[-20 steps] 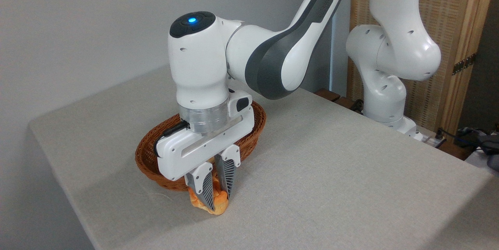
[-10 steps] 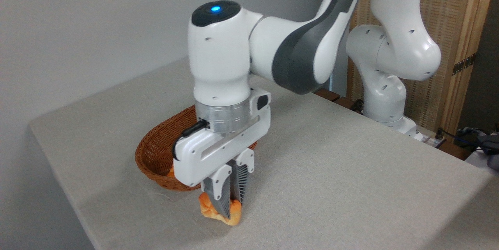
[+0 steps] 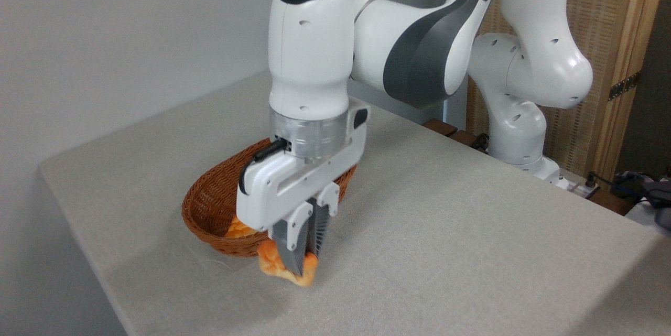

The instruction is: Put bread into the basket

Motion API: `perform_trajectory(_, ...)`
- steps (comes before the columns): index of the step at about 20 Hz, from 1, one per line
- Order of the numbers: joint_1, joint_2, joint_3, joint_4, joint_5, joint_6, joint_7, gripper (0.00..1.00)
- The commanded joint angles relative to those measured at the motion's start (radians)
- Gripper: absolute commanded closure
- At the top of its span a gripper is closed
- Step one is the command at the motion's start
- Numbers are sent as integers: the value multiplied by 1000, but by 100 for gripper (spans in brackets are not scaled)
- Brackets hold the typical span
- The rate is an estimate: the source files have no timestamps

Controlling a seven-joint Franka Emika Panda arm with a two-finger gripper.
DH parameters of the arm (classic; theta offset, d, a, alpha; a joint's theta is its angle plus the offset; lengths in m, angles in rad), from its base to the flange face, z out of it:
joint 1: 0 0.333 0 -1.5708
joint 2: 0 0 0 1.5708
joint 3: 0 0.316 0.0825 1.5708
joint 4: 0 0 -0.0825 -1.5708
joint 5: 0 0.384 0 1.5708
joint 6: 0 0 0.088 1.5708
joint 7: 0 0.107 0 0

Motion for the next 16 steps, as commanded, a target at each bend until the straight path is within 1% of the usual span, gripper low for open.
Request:
perform_trajectory(1,-16,-18,-44,47,-32,-85,-122,77)
perform_trajectory(5,-18,-22,-110,68,-32,-128,-278,77)
perform_trajectory(6,-18,-27,-134,68,-37,-130,-342,77)
perform_trajectory(7,-18,-31,-148,68,-37,-131,-375,77)
perform_trajectory(8,-18,-34,-178,68,-37,-131,-451,77)
perform_trajectory(9,-18,-34,-194,68,-37,-131,-490,77)
perform_trajectory(10,-18,-34,-224,68,-37,-131,-561,77)
perform_trajectory(11,-18,-34,-238,68,-37,-131,-597,77)
perform_trajectory(14,-18,-34,-306,68,-34,-133,-822,76)
perform_trajectory(16,-18,-36,-337,68,-31,-133,-1001,73)
